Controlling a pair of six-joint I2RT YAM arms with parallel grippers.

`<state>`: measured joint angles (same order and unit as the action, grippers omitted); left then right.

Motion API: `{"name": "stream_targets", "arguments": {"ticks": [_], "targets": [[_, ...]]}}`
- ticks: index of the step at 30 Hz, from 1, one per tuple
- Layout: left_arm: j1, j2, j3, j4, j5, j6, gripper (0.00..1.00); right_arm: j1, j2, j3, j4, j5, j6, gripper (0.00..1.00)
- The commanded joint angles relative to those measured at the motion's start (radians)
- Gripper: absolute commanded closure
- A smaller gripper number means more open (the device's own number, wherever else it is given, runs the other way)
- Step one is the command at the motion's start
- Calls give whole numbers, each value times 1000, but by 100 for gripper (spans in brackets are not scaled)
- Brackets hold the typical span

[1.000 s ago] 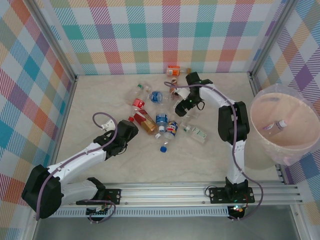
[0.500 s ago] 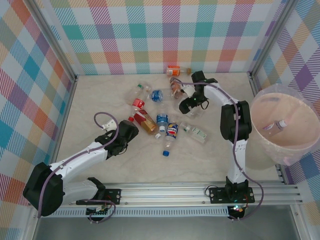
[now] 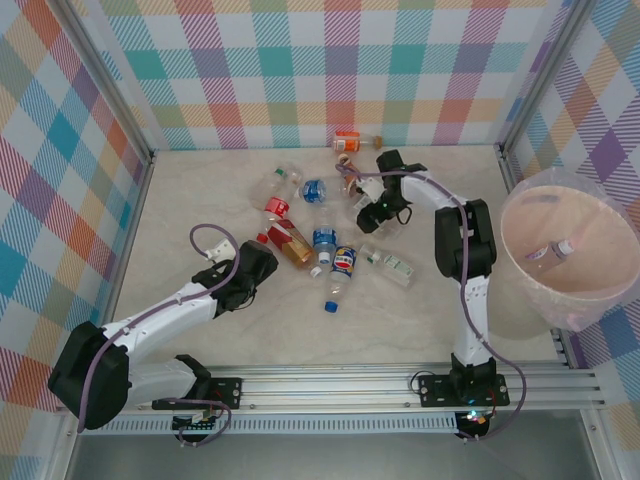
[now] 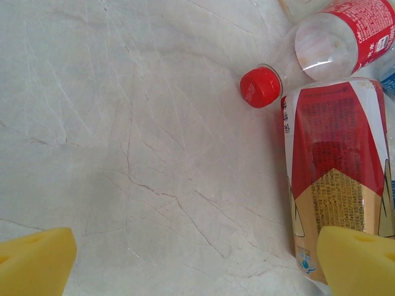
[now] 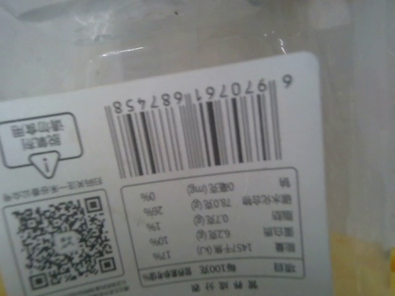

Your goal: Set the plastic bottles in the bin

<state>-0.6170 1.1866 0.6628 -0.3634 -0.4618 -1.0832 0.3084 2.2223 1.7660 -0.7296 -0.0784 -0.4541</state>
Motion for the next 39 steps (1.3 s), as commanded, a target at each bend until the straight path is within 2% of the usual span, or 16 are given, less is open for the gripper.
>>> {"name": "stream_targets", "arguments": {"ticks": [1, 8, 25, 32, 39], "targets": [[10, 7, 8, 4, -7, 13, 0, 6, -133, -62, 51, -15, 11, 25], [8, 16, 16, 19, 10, 25, 0, 6, -317, -155, 55, 13, 37, 29], [9, 78, 46, 77, 74, 42, 0, -13, -896, -271, 104, 13, 387, 37], [9, 111, 65, 122, 89, 41, 0, -136, -1022, -214, -32, 23, 450, 37], [9, 162, 100, 127, 118, 50, 0, -375, -1097, -105, -193, -50, 447, 38]]}}
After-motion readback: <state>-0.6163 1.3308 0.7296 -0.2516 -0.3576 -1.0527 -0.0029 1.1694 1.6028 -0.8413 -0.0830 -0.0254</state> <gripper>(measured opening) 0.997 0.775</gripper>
